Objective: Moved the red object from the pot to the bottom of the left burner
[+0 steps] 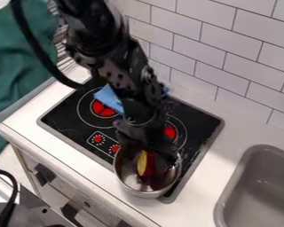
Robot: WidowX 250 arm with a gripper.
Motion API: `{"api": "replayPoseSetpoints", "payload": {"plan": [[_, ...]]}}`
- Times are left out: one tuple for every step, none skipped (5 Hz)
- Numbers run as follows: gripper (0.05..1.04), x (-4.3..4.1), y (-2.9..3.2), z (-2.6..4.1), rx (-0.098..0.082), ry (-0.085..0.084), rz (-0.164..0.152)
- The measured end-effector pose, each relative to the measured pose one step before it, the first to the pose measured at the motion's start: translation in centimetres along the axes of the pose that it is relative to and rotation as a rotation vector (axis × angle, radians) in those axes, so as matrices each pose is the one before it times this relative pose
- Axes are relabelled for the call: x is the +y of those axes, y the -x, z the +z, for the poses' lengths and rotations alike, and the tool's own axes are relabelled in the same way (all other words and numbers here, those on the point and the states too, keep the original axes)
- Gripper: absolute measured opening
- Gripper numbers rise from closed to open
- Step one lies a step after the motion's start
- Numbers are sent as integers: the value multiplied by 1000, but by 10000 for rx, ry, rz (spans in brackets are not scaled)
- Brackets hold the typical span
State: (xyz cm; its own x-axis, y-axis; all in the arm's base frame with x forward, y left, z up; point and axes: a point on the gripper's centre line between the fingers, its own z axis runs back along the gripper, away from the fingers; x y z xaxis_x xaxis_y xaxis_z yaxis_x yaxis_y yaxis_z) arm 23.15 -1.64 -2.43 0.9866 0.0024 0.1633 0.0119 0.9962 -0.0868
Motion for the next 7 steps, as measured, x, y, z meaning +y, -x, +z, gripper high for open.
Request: {"api": "replayPoseSetpoints", "payload": {"plan": [[1004, 117, -115, -1572, 319, 150, 89], [962, 635, -885, -384, -130, 184, 290], [874, 28, -15, 66, -50, 85, -3], [873, 126, -162, 449, -111, -98, -174], [857, 350, -303, 1429, -210, 47, -58], [856, 653, -1938, 4429, -1283, -311, 70], [856, 2398, -1550, 2329, -646, -100, 573]]}}
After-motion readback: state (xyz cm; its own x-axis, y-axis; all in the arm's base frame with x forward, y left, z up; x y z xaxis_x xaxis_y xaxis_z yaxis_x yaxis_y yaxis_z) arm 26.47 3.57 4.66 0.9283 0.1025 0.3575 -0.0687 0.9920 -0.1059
